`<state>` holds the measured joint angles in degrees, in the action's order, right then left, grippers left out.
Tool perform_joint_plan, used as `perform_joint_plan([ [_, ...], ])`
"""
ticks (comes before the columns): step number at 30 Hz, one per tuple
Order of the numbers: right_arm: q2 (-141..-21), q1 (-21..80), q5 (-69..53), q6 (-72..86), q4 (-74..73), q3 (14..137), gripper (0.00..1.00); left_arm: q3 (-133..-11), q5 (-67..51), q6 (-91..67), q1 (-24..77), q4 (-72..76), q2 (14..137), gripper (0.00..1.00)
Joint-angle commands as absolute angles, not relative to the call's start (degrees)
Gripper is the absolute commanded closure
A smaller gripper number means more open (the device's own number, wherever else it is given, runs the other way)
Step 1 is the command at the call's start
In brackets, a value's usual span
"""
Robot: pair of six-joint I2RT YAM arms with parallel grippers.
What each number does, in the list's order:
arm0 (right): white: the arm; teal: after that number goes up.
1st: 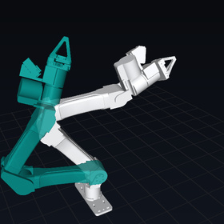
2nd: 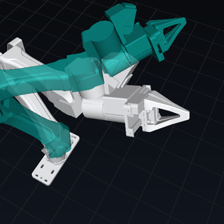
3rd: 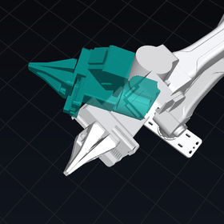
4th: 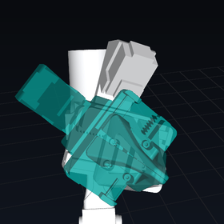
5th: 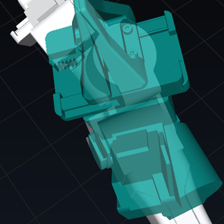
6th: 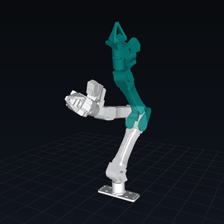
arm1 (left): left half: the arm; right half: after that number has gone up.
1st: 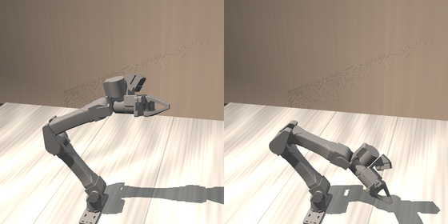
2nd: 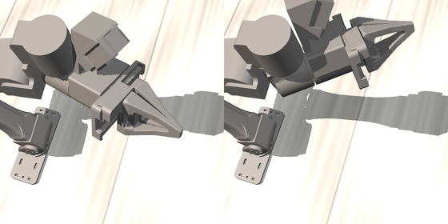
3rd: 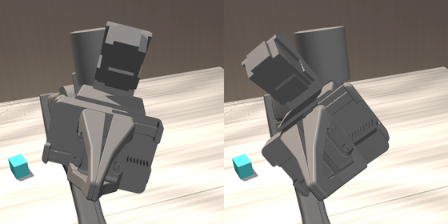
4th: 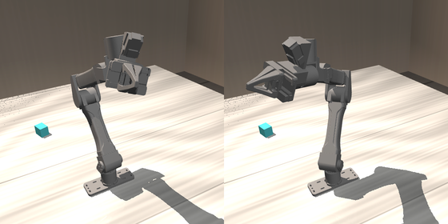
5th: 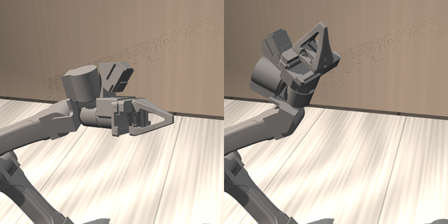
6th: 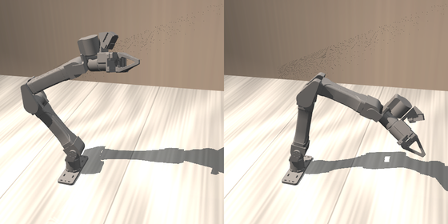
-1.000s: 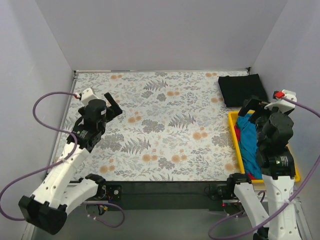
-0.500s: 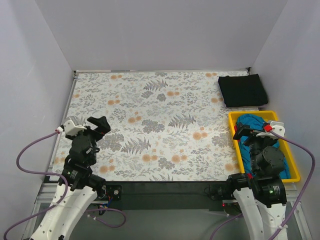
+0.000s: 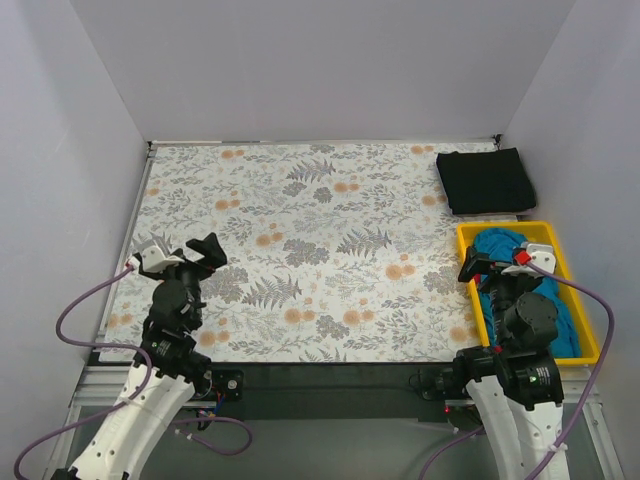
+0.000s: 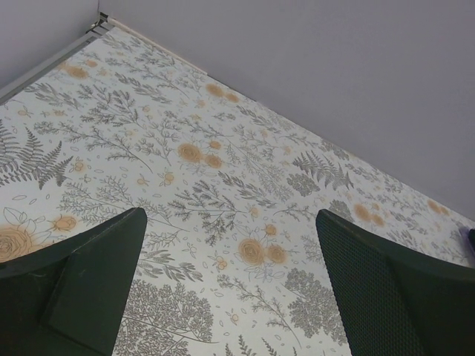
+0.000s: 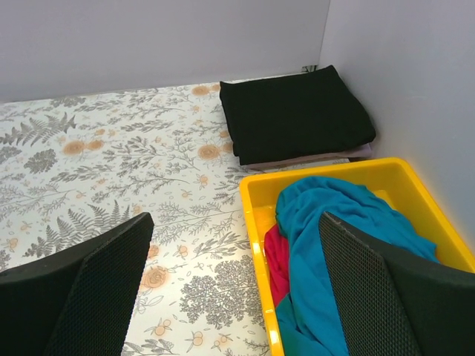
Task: Fold and stack the t-shirts
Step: Reset both grippers
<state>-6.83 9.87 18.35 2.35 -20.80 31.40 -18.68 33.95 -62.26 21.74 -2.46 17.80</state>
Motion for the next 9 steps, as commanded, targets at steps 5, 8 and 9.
perform_joint_plan([
  [5,-7.1,10.1,16.3,2.0,-17.3,30.5,0.02,-17.1,33.4,-60.0,21.4,4.1,21.8,0.02],
  [8,-7.5,10.2,16.3,1.8,-17.4,30.5,0.02,-16.0,32.5,-59.6,21.4,7.0,22.4,0.02],
  [9,-7.5,10.1,16.3,1.8,-17.4,30.5,0.02,-15.7,32.1,-59.3,21.4,7.8,22.8,0.02],
])
